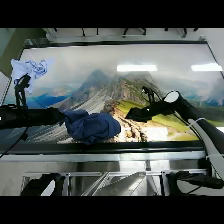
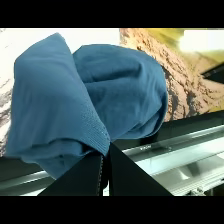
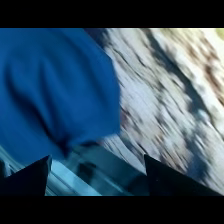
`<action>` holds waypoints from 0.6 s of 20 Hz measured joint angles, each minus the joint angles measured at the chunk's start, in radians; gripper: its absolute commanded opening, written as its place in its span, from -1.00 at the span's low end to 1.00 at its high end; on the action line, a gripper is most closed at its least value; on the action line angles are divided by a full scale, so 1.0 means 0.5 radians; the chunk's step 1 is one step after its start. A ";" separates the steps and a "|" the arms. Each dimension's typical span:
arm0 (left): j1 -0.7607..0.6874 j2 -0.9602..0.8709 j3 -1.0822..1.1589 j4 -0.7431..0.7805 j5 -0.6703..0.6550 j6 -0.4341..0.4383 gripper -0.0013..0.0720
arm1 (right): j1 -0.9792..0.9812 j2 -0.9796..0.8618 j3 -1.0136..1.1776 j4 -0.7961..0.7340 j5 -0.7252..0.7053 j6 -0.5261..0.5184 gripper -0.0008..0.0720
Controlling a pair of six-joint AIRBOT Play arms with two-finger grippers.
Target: Fold the shirts.
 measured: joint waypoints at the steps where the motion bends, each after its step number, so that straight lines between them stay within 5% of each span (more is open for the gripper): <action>1: -0.018 -0.024 0.005 0.000 0.001 -0.002 -0.92 | 0.005 -0.070 -0.008 0.150 -0.056 -0.067 0.80; 10: -0.054 -0.019 0.014 0.043 0.025 -0.013 -0.92 | 0.208 -0.581 0.045 0.900 -0.344 -0.423 0.79; 11: -0.054 -0.004 0.014 0.063 0.030 -0.013 -0.92 | 0.247 -0.622 0.077 0.955 -0.346 -0.443 0.61; 12: -0.054 0.014 0.014 0.085 0.032 -0.013 -0.92 | 0.282 -0.651 0.108 0.991 -0.346 -0.456 -0.12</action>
